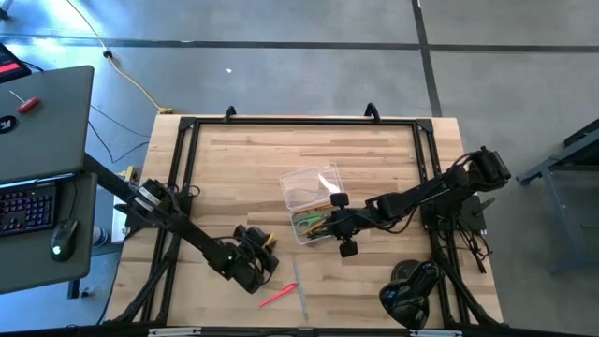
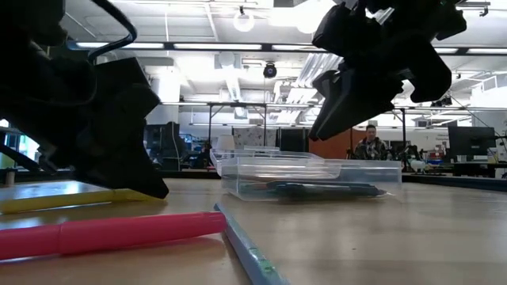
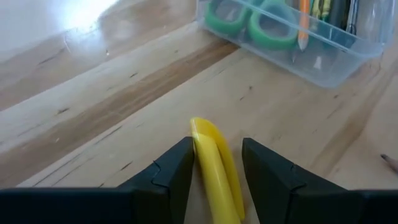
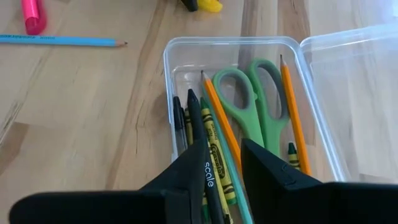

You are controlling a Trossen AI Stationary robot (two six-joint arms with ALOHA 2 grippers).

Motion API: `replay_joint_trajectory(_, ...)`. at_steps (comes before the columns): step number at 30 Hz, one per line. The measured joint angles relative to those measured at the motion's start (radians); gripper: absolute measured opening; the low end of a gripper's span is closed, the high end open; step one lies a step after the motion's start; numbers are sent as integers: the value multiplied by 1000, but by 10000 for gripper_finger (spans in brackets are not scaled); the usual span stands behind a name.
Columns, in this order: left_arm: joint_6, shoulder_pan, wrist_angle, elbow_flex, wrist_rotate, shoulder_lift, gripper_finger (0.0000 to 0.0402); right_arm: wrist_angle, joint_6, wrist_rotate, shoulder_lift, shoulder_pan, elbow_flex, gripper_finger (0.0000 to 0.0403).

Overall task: Pick & place school supplies into a supply box
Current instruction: Put the yellow pen into the supply box

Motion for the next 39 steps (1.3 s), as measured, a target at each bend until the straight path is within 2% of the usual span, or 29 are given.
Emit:
replay_joint_trajectory(7,-6,-5,43,-1,-96,56,177,1,1,6,0,0,0,83)
replay_joint_trajectory(11,-10,-38,32,-3,-119,71,177,1,3,6,0,0,0,83)
replay_joint_trajectory(14,-67,-72,34,-3,-157,99,177,1,4,4,0,0,0,83)
replay_joint_trajectory(19,-165,-130,40,2,-311,188,174,0,4,-8,0,0,0,83)
replay_joint_trajectory(21,-186,-137,36,2,-371,199,161,0,4,-9,0,2,0,83)
replay_joint_trajectory(28,-217,-116,-9,50,-293,178,53,1,5,-16,0,26,0,83)
replay_joint_trajectory(31,-187,-92,-40,69,-212,135,48,5,30,-8,0,52,0,83)
replay_joint_trajectory(36,-46,-43,-72,73,-92,16,47,-4,92,29,0,115,0,83)
replay_joint_trajectory(39,37,-6,-91,74,4,-27,26,-6,123,52,0,159,0,83)
